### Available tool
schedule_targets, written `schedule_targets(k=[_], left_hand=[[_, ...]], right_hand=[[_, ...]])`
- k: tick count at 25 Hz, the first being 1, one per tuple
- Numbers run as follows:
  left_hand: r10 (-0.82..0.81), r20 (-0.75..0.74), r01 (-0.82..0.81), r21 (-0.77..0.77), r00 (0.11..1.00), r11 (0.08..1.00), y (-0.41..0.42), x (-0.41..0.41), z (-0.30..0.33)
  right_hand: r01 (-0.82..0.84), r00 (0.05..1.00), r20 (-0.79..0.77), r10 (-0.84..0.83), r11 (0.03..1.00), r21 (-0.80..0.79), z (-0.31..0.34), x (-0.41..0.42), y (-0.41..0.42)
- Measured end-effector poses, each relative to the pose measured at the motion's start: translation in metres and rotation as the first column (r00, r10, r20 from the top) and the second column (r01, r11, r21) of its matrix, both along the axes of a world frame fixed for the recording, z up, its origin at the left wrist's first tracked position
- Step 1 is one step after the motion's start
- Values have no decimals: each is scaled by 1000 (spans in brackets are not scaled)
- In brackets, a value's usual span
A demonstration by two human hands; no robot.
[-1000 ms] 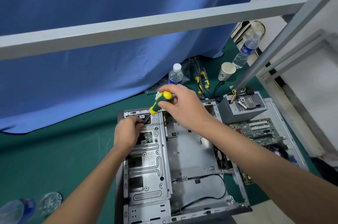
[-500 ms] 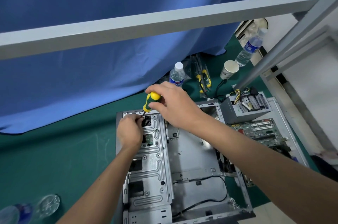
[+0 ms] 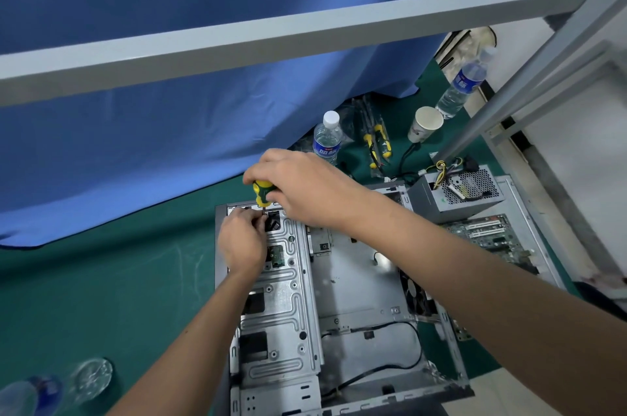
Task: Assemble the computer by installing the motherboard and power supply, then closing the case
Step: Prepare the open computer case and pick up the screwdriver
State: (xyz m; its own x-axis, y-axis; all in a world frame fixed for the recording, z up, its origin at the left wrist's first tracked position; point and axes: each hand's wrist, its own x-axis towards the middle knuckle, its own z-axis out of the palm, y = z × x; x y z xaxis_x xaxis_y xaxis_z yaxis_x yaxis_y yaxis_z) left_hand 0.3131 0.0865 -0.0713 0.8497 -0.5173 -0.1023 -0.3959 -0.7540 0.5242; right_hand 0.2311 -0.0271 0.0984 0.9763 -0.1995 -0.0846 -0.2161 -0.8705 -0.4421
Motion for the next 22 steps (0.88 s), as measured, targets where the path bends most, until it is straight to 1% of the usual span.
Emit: schedule_targets(k=[2,5,9,11,13,15,16,18,19,20,21,22], left_hand=[[-7,1,7,5,1000,1000,0,0,1],[-35,17,35,15,999,999,1,3,2],[-92,-5,92,17,996,996,4,9,4],[-142,-11,142,62,990,988,6,13,5],[-232,-6,230,122,973,965,9,16,7],[-291,-1,290,111,957,951,16,15,9],[-298,17,296,85,954,951,23,11,10],[-282,108,277,56,953,959,43,2,9],[-252,159,246,57,955,968,52,-3,8],[-212,178,203,69,961,977,60,-6,7],[-177,144,164,94,974,982,66,-9,5],[-151,76,141,120,986,983,70,-11,2]], right_hand=[[-14,1000,-10,14,1000,-6,2,1,0],[16,1000,-2,-16,1000,0,0,0,3],[33,999,-5,-34,997,-70,-2,0,5],[43,999,-10,-44,998,-51,-1,1,7],[19,1000,-16,-19,999,-50,0,1,11],[-5,1000,-25,2,993,-116,-2,2,14],[0,1000,-26,-4,988,-155,-2,3,14],[27,999,-28,-33,979,-201,-1,7,10],[35,998,-36,-43,979,-202,-1,9,8],[32,998,-47,-42,980,-194,1,12,6],[16,998,-60,-27,982,-186,2,14,6],[-7,997,-73,-7,983,-184,4,15,6]])
